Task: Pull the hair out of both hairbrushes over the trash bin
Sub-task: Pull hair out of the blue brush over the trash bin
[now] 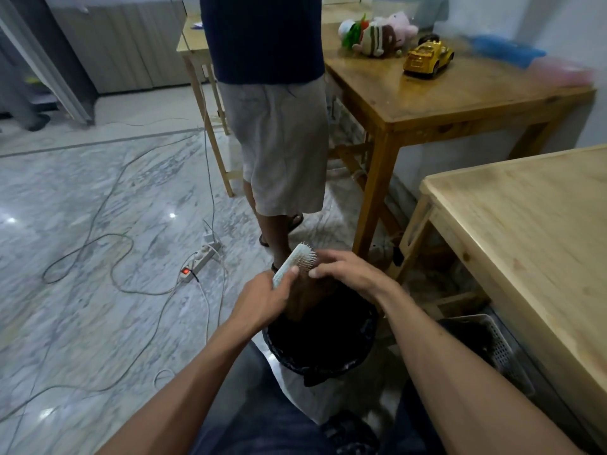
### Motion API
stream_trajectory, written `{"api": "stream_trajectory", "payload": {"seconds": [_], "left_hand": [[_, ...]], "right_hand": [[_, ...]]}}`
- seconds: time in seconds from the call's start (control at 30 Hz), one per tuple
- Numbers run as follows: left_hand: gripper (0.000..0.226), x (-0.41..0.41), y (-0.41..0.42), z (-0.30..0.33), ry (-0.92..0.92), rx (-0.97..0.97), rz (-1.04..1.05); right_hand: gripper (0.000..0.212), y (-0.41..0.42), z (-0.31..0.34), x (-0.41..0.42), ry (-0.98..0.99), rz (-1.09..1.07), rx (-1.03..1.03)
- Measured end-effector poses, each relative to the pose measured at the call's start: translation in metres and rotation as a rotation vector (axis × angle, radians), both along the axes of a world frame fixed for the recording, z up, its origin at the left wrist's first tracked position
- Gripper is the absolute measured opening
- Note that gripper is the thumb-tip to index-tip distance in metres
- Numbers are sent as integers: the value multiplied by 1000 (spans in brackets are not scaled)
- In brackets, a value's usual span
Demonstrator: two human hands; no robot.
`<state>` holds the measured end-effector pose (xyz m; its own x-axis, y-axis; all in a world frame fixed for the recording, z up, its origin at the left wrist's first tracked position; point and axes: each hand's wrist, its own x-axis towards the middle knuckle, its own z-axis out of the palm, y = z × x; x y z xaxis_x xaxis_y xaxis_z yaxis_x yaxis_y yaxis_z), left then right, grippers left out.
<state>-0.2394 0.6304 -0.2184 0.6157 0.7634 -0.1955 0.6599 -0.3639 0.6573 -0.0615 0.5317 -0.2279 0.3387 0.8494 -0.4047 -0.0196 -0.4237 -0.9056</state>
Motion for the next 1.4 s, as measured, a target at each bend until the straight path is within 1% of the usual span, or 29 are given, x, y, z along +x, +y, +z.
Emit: {"api": "stream_trajectory", "payload": {"seconds": [0.03,0.07,0.13,0.2,0.27,0.33,0.4,0.5,0.57,0.63,0.67,0.7,0.77,0.8,0.87,0.9,0.93,1.0,1.07,1.13,1.2,1.23,1.27,1.33,1.37,1.4], "left_hand": [[58,3,0,2,-20,-54,16],[62,4,1,3,-37,-105,31],[64,4,3,4,-73,-184,53],[63,1,3,2,-131,-296,87],[61,1,0,1,-169,-384,108],[57,2,0,0,-169,-360,99],[55,0,4,0,-146,-302,79],[56,-8,13,-2,-91,-223,64],[56,-10,14,-6,-36,-124,40],[56,-11,12,-9,14,-52,44],[57,-10,11,-9,26,-40,51],[59,-9,10,-10,25,-40,54],[61,-6,9,-10,-4,-51,55],[61,-5,8,-9,-27,-64,53],[60,0,6,-8,-75,-89,39],[61,3,5,-6,-91,-96,33],[60,4,4,-5,-104,-100,30],[60,5,5,-3,-120,-107,42],[59,2,8,-2,-108,-90,59],[64,-1,12,-6,-50,-22,88],[76,-3,19,-10,7,34,166],[79,-5,23,-11,19,33,199],[81,-8,26,-12,16,19,216],[81,-11,28,-13,-10,-50,199],[81,-12,26,-13,-29,-83,189],[82,-13,23,-14,-53,-106,182]], "right_hand": [[34,1,-2,-3,35,9,40],[30,1,-3,-4,48,-33,64],[26,-1,-3,-4,5,-189,76],[19,-1,-2,-1,-161,-264,7],[18,2,-2,3,-326,-270,-75],[20,5,0,5,-389,-340,-132],[20,4,2,7,-408,-449,-160],[26,-2,2,13,-370,-579,-201],[27,-3,-2,14,-346,-607,-235],[21,-1,-2,9,-313,-566,-272],[20,-1,-2,6,-256,-512,-262],[28,-1,0,4,-185,-448,-227],[53,-2,1,2,-57,-313,-132],[63,-2,0,1,-22,-246,-89],[72,-2,0,-4,3,-95,-44],[69,-3,-1,-8,-18,-32,-34],[58,-2,-1,-12,-59,-5,-24],[32,-2,-4,-14,-160,-46,10],[19,-3,-5,-11,-250,-125,-5],[16,-5,-4,-7,-349,-204,-91],[14,-8,-1,-2,-371,-312,-152],[14,-10,3,0,-364,-343,-167],[14,-11,6,3,-367,-348,-182],[14,-13,9,9,-397,-270,-211],[16,-12,10,9,-394,-224,-219],[24,-11,13,8,-368,-180,-216]]}}
